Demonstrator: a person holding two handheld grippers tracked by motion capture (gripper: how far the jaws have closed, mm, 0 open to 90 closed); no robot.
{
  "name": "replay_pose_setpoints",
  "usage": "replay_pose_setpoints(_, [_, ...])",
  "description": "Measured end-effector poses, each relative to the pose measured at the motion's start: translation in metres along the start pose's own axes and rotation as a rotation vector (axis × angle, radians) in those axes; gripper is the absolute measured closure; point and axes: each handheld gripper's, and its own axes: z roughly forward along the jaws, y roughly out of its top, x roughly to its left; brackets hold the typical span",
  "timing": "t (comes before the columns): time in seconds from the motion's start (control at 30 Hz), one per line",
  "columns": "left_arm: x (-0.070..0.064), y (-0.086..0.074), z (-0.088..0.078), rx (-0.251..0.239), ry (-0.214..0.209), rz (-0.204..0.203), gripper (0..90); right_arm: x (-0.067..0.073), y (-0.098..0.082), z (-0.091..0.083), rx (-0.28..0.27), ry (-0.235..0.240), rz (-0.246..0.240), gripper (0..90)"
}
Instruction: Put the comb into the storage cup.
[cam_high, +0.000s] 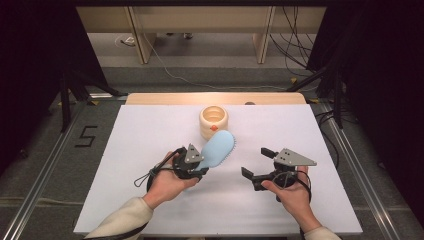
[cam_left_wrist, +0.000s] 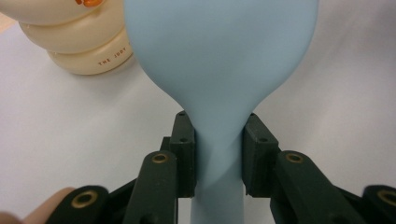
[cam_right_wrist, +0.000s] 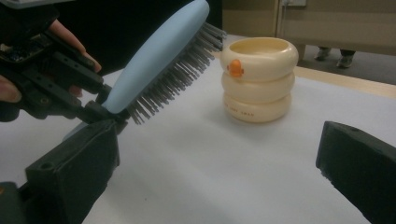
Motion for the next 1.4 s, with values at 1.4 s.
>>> replay_pose_setpoints(1.4, [-0.033,0.009,0.015,-0.065,-0.006,0.016,69.6,0.014,0.019,0.048,-0.057,0.054,0.133,1.3])
